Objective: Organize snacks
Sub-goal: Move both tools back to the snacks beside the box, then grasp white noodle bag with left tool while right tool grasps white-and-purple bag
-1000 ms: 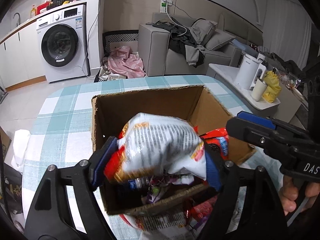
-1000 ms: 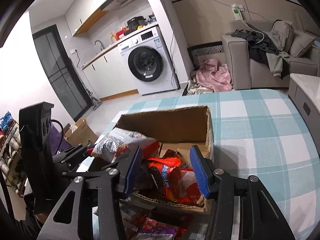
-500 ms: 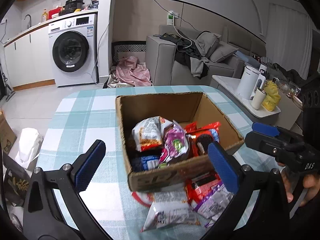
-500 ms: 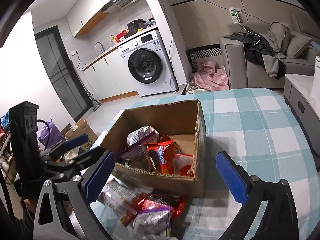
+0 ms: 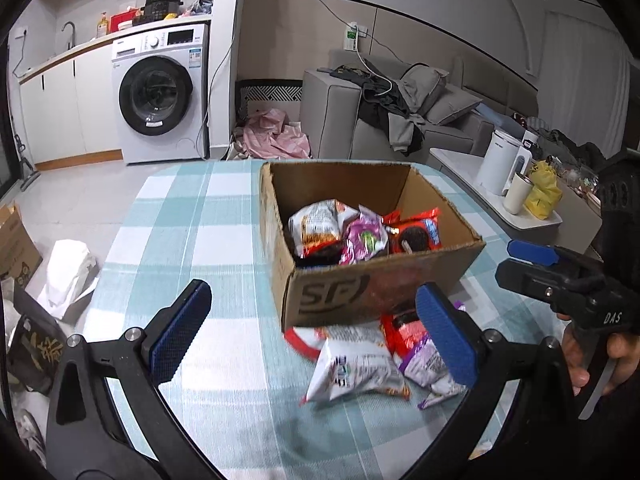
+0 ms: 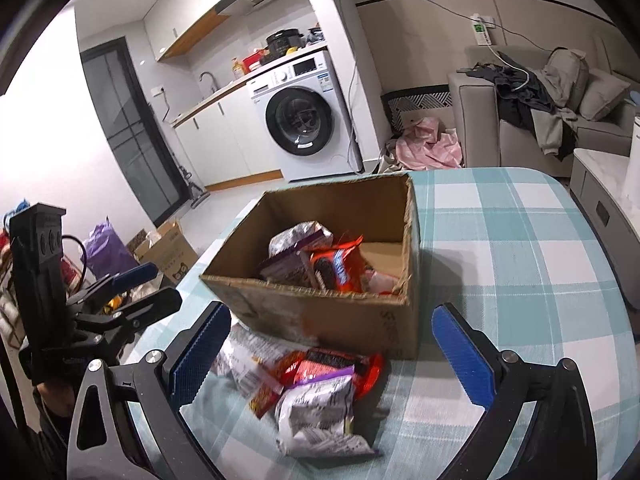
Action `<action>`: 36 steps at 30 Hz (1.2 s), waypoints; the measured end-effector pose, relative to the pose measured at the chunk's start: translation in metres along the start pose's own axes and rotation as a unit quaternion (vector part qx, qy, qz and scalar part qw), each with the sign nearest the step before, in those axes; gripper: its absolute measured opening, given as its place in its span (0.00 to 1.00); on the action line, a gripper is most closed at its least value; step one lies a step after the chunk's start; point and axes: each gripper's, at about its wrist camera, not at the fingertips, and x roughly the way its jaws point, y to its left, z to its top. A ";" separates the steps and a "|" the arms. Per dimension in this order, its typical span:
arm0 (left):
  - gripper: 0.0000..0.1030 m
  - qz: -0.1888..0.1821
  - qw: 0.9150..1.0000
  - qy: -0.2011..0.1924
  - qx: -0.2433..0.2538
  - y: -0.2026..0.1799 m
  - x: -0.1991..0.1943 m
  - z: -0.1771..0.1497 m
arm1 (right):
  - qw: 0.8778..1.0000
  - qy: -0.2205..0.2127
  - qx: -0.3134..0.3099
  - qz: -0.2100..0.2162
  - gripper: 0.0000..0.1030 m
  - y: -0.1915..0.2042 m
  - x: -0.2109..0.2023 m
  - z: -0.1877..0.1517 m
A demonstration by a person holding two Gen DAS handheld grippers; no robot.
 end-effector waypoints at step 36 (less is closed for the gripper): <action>0.99 -0.008 0.995 0.100 0.022 -0.024 0.071 -0.044 | 0.992 0.121 -0.025 -0.007 0.99 -0.006 0.042 -0.054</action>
